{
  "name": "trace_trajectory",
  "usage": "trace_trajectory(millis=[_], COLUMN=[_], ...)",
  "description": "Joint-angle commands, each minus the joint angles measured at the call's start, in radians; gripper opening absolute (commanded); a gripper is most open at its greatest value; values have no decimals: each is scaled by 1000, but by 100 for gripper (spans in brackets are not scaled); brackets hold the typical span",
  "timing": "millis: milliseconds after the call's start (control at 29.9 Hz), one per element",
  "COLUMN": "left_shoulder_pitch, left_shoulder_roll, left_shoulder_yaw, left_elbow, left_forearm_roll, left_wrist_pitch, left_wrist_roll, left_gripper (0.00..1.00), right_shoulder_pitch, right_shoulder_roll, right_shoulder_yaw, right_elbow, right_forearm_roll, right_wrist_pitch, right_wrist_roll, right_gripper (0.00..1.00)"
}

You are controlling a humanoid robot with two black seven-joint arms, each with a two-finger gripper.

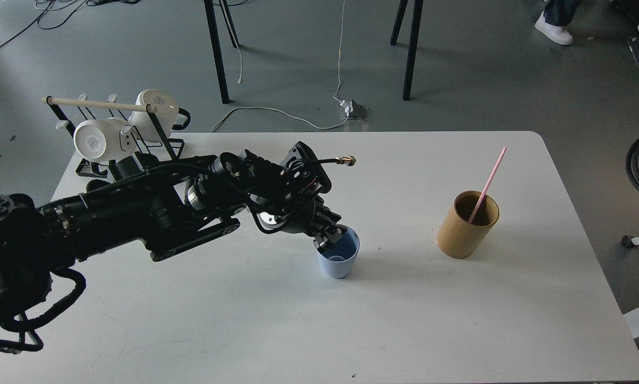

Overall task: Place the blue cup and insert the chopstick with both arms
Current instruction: 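Release the blue cup and retract the left arm, then reach the right gripper to the pink stick in the tan cup and grasp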

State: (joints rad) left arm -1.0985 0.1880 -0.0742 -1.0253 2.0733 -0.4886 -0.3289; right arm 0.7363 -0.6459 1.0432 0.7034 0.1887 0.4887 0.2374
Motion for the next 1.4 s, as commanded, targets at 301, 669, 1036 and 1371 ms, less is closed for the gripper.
trace_trajectory(millis=[301,669,1036,1371], left_shoulder_pitch=[-1,9,178,252], left_shoulder_roll=[36,146,237,235], left_shoulder_yaw=[-403,-544,-576,-607], left_elbow=[45,238,341,343], left_forearm_roll=[-422,-1695,-2196,-2239], left_wrist_pitch=[22,0,0,0], left_wrist_roll=[-24,-15,-9,-6], left_gripper=[99,99,99,99], right_shoulder_pitch=[0,2,9,0], right_shoulder_roll=[-133,-380,-377,-380], right_shoulder_yaw=[-67,-207,-429,-713], right_elbow=[13,284,608,648], right_forearm_roll=[-15,-320,-1026,-1499], right_wrist_pitch=[0,0,-418,-616], right_wrist_roll=[-1,6,-6,-21], right_gripper=[99,99,97,93])
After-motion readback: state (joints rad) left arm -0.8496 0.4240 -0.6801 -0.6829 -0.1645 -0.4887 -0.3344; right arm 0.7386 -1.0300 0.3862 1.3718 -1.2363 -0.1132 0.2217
